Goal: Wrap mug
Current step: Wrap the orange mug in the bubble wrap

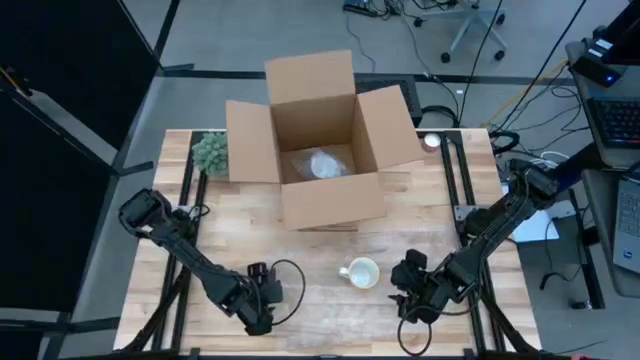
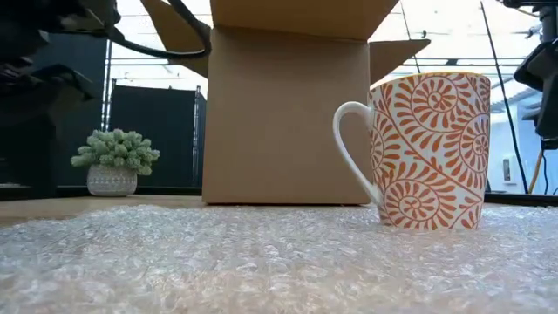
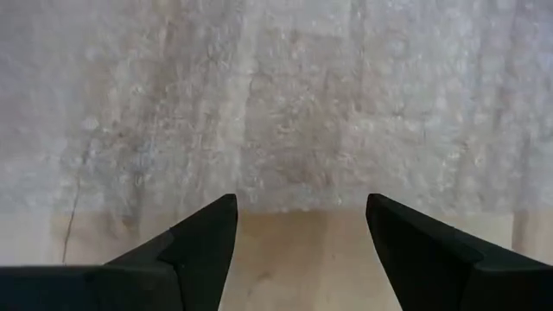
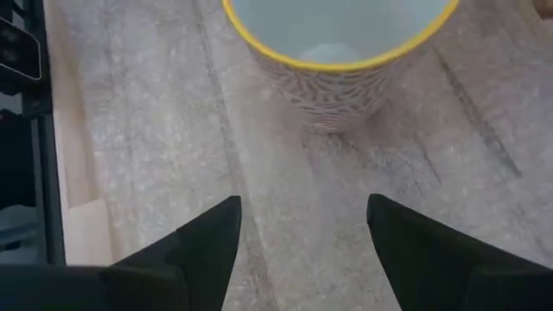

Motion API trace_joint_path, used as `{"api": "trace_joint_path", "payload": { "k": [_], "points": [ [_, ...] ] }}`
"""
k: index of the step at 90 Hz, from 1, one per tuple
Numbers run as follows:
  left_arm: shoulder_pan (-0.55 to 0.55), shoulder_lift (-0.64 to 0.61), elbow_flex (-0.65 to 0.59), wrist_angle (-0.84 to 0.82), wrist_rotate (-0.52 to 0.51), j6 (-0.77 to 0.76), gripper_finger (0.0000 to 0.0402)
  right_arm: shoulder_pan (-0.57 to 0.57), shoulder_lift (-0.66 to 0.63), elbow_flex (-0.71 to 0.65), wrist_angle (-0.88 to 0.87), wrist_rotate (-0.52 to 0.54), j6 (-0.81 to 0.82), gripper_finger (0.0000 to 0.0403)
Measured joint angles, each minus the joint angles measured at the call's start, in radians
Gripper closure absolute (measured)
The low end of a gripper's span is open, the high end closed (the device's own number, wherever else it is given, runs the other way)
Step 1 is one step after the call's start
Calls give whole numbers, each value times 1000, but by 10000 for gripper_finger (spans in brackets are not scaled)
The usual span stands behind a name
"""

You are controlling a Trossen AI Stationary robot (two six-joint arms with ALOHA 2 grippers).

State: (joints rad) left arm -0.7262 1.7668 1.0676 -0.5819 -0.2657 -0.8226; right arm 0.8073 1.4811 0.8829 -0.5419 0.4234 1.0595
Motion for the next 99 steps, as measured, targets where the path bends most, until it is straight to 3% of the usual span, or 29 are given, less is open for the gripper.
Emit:
{"api": "trace_joint_path", "payload": {
  "k": [26,45,84,99],
  "points": [
    [23,0,0,3,-1,40,155,-5,26,0,-5,24,-24,167],
    [62,0,0,8,-28,-114,155,0,43,0,-3,34,13,167],
    [54,0,0,9,27,-481,155,14,44,0,1,75,24,167],
    [48,21,0,36,-65,-532,155,17,44,0,9,77,15,167]
  ]
}}
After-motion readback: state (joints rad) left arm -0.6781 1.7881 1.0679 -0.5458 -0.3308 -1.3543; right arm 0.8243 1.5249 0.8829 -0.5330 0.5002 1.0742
